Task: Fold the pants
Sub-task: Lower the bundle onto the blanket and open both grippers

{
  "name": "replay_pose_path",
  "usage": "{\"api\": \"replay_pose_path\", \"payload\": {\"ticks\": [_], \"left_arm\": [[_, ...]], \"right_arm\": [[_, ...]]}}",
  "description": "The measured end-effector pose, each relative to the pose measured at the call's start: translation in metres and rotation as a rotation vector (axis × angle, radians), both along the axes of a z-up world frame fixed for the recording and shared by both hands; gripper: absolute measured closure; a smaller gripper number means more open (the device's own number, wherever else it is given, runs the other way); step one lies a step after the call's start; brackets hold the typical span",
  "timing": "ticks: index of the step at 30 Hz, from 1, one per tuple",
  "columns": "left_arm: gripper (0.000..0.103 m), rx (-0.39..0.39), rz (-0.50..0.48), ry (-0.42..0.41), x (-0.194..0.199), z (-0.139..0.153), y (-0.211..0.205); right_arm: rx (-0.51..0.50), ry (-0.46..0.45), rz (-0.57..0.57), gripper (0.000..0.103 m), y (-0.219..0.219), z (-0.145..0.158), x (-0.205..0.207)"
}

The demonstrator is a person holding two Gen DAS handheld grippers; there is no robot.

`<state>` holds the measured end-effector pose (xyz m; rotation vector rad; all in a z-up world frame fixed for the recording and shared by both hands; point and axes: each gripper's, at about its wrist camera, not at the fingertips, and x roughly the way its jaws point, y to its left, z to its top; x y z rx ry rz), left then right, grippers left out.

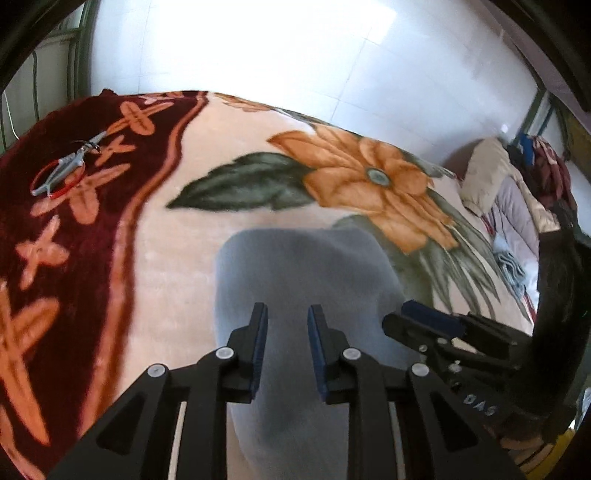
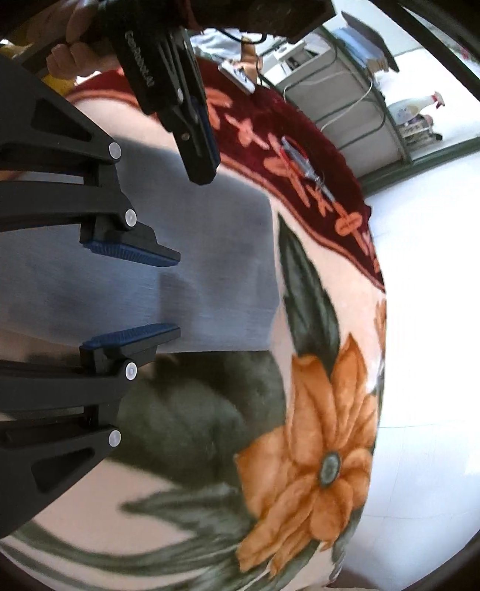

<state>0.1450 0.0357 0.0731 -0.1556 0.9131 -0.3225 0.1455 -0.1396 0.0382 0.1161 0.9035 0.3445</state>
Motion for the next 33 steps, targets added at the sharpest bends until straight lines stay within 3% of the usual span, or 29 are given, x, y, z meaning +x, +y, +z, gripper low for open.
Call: {"api": "replay_pose_path", "payload": {"ticks": [4,6,13,19,27,33], "left_arm": [[0.081,0.023,0.006,0.064,0.018,-0.026,-0.001],[0.081,0.032,0.009,0.053,0.017,-0.031,-0.003],[0.08,0.054,0.032,0.035,0.0,-0.016,-0.005],[0.063,0.052,0.055,0.036,-0.041,0.001,-0.003],[0.037,0.133,0.064,0.035,-0.102,0.018,-0.009],[0.028,0.136,0.083,0.059,-0.128,0.02,-0.009]], "right_arm": [[0.039,0.012,-0.018,0.07,-0.007,-0.02,0.006],[0.06,0.019,-0.026,0.07,-0.01,-0.019,0.006],[0.125,-0.005,-0.029,0.07,-0.014,0.015,-0.018],[0.083,-0.038,-0.022,0.067,-0.007,0.043,-0.06],[0.069,-0.033,-0.055,0.055,-0.003,0.05,-0.118],[0.025,-0.047,-0.084,0.046,-0.006,0.053,-0.142]]}}
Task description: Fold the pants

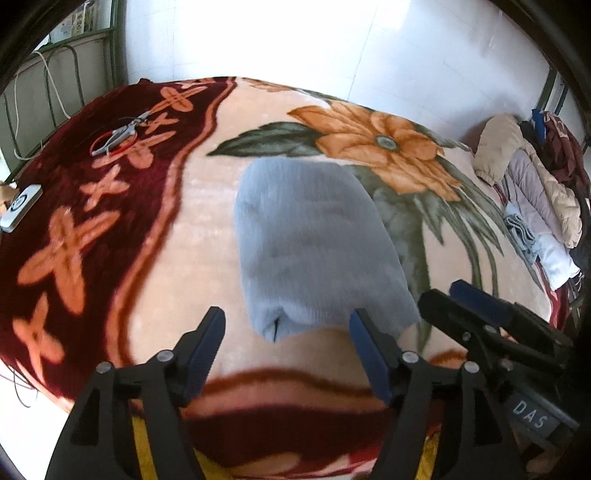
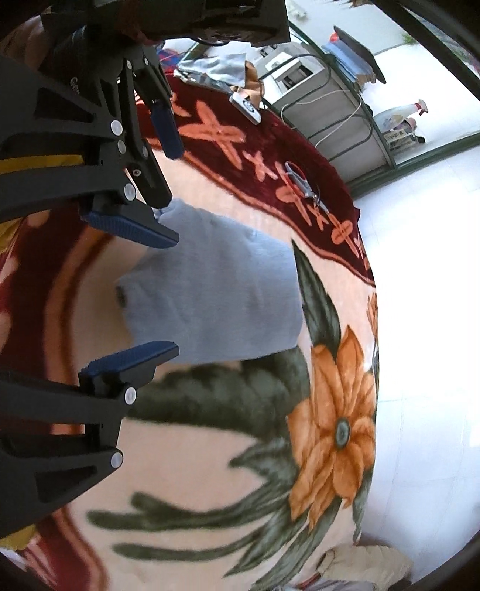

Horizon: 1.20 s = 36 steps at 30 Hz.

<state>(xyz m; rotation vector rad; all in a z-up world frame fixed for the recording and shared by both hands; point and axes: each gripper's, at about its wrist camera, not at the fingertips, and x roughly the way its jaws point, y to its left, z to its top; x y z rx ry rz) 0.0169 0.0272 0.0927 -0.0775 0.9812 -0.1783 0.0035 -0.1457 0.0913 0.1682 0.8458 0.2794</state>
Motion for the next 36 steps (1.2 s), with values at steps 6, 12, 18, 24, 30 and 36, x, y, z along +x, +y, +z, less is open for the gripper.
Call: {"api": "replay_pose_path", "payload": {"ticks": [6,12,18,24,30,36], "left_arm": [[0.019,0.029,0.034,0.013,-0.011,-0.005,0.0],[0.017,0.028,0.063,0.025,-0.009,-0.022,0.005],[0.017,0.039,0.056,0.07,-0.01,-0.048,0.006],[0.017,0.069,0.035,0.055,-0.011,-0.058,-0.001],[0.017,0.061,0.023,0.053,-0.01,-0.063,-0.005],[0.017,0.064,0.024,0.066,-0.007,-0.068,-0.01]], "right_arm": [[-0.054,-0.019,-0.001,0.044,-0.002,-0.002,-0.008],[-0.072,-0.007,-0.008,0.043,-0.009,-0.025,-0.006],[-0.048,0.095,-0.041,0.043,-0.015,-0.064,-0.002],[-0.085,0.089,-0.055,0.043,-0.017,-0.08,-0.003],[-0.086,0.088,-0.058,0.044,-0.017,-0.086,-0.004],[-0.075,0.08,-0.066,0.043,-0.018,-0.087,-0.003]]}}
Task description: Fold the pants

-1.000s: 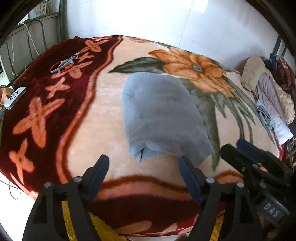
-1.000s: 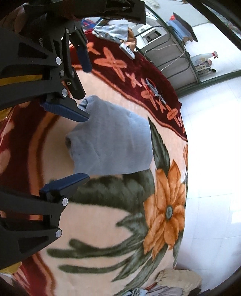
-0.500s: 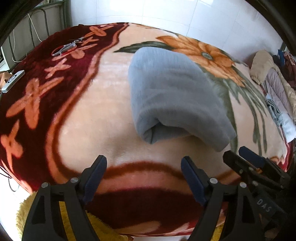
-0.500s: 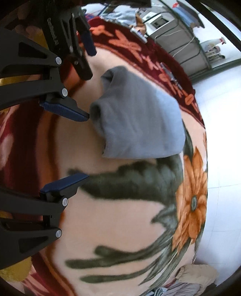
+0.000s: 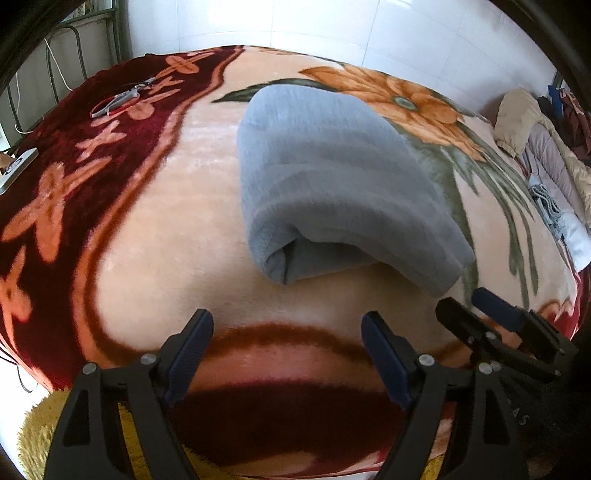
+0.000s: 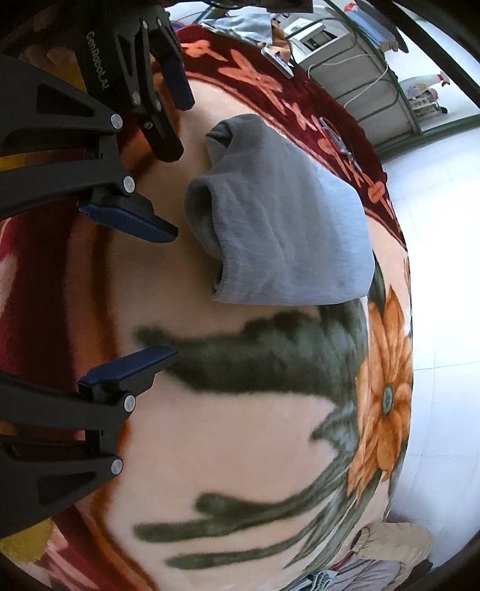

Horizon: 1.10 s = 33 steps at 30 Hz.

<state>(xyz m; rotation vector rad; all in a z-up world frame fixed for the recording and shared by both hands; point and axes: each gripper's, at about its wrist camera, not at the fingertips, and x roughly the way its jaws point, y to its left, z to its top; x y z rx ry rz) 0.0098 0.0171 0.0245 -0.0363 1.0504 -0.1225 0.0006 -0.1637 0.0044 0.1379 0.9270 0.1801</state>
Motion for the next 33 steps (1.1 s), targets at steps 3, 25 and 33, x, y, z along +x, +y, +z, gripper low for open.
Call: {"api": "replay_pose_path", "payload": {"ticks": [3,25,33], "left_arm": [[0.017,0.0,0.006,0.006,0.001,-0.003,-0.001],[0.017,0.043,0.003,-0.006,0.003,-0.011,-0.007],[0.017,0.032,0.004,-0.009,0.003,-0.011,-0.005]], "right_arm": [[-0.006,0.002,0.003,0.044,0.001,0.001,0.001],[-0.016,0.017,0.007,0.042,0.004,-0.01,0.007],[0.007,0.02,0.007,0.039,0.001,-0.013,0.009]]}}
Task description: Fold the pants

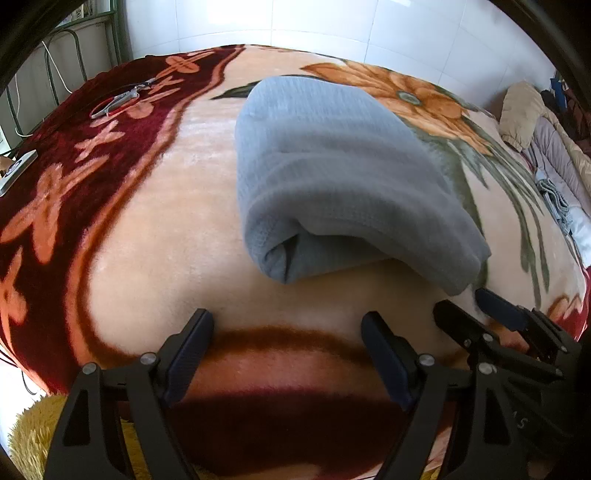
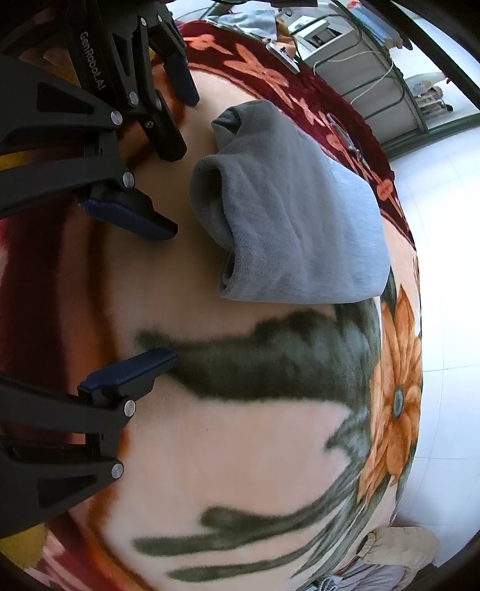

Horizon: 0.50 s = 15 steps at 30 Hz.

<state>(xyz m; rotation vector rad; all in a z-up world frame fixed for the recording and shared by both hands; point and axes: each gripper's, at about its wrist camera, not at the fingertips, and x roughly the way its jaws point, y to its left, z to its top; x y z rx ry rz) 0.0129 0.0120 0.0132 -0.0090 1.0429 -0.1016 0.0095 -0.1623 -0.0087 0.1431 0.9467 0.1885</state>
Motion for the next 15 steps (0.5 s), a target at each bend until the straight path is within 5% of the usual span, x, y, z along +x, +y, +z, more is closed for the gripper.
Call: {"api": "replay_pose_path", "payload": {"ticks": [15], "left_arm": [[0.017,-0.024,0.01,-0.001,-0.0003,0.0007,0.0028]], "right_arm": [[0.006,-0.003,0.001,0.036,-0.0003,-0.002,0.0004]]}}
